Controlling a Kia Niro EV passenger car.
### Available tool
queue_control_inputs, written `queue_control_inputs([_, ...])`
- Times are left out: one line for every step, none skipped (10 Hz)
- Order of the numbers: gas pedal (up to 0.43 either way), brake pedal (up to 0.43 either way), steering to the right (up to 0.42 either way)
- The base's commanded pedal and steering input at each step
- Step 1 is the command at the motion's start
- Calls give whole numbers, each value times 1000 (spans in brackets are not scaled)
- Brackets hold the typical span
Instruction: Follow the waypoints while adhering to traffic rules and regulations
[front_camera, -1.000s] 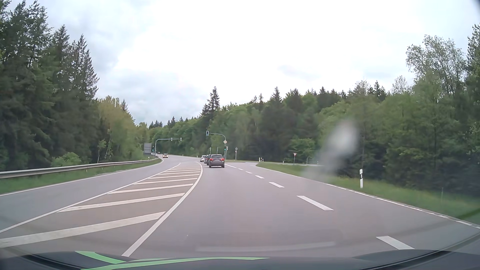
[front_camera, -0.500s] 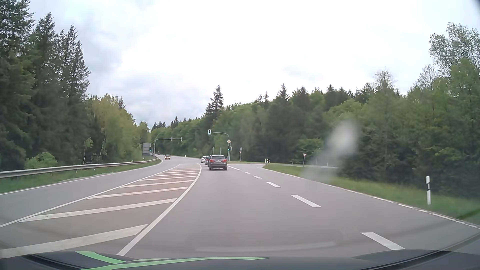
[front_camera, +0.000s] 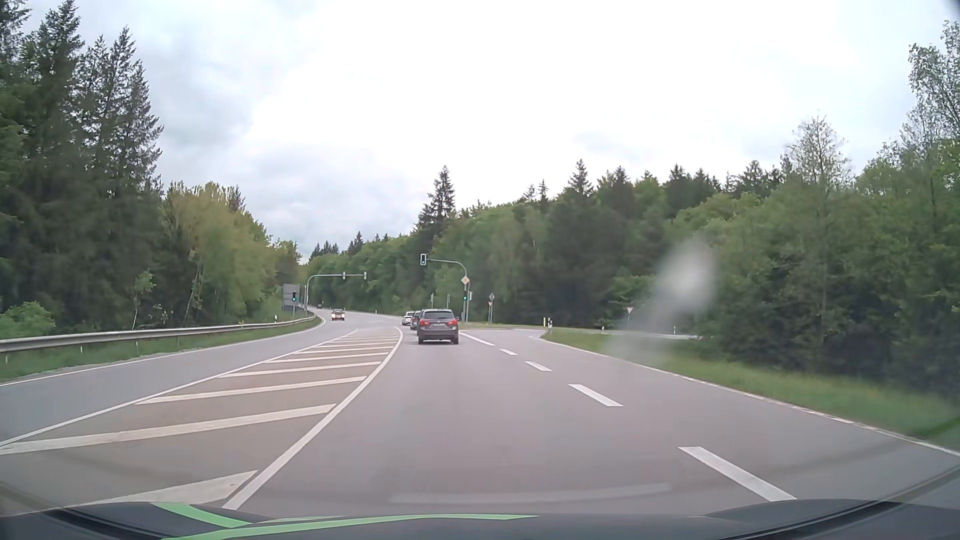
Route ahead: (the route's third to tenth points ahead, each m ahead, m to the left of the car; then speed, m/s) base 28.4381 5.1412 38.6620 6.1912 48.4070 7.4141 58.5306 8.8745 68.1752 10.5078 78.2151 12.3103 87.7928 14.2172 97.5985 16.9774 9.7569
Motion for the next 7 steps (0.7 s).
queue_control_inputs([0, 268, -12])
queue_control_inputs([0, 268, -11])
queue_control_inputs([0, 262, -11])
queue_control_inputs([0, 250, -11])
queue_control_inputs([0, 220, -12])
queue_control_inputs([0, 171, -12])
queue_control_inputs([0, 49, -12])
